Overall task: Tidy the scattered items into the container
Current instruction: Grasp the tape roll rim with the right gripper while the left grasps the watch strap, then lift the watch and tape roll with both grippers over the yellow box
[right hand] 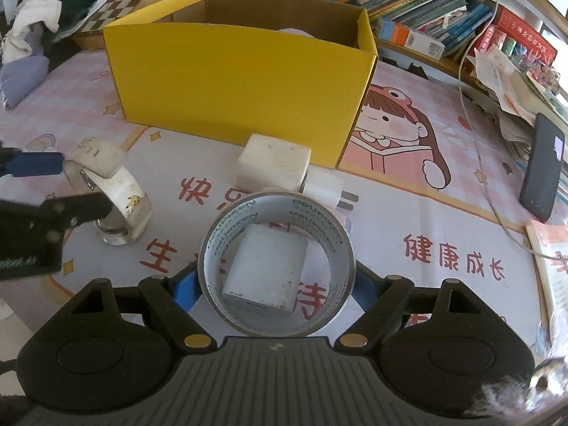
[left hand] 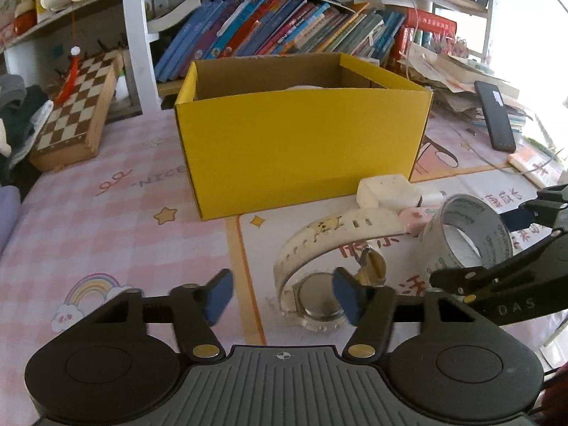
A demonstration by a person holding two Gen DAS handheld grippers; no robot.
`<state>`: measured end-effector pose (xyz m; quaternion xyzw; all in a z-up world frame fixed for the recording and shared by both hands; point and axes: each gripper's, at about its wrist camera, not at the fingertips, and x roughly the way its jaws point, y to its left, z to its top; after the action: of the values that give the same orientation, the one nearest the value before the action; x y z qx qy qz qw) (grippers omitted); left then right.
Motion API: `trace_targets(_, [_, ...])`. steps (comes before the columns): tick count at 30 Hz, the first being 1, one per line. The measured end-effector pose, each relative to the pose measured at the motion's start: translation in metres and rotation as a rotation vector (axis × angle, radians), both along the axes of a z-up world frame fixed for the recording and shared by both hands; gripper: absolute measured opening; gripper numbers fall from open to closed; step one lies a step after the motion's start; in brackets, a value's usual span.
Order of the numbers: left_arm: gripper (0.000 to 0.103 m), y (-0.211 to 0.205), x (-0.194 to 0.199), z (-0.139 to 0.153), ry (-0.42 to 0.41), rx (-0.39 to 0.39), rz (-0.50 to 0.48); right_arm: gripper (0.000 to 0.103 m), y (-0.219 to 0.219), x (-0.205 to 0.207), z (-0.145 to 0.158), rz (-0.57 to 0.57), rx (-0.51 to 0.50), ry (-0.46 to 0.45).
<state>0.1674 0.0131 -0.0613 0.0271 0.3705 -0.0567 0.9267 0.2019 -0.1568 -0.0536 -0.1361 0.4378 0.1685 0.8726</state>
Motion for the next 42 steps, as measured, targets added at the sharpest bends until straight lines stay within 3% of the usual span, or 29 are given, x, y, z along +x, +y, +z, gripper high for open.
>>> trace_targets(4, [0.033, -0.002, 0.005, -0.005, 0.021, -0.001, 0.003, 0.084, 0.001, 0.002, 0.0, 0.01, 0.001, -0.004])
trace_targets(6, [0.017, -0.001, 0.006, -0.006, 0.031, -0.013, 0.0, 0.084, 0.001, 0.003, 0.0, 0.013, 0.001, -0.01])
trace_targets(9, [0.004, 0.002, 0.006, -0.005, 0.039, -0.026, 0.004, 0.084, 0.001, 0.003, 0.0, 0.016, 0.004, -0.012])
trace_targets(21, [0.002, 0.024, -0.016, 0.017, 0.007, -0.128, 0.084, 0.083, -0.004, -0.003, 0.019, -0.013, 0.045, -0.051])
trace_targets(31, [0.002, 0.043, -0.033, 0.06, -0.119, -0.177, 0.117, 0.083, -0.008, -0.016, 0.063, -0.004, 0.092, -0.193])
trace_targets(42, [0.002, 0.061, -0.018, 0.118, -0.304, -0.178, 0.134, 0.083, -0.02, 0.01, 0.125, -0.008, 0.129, -0.382])
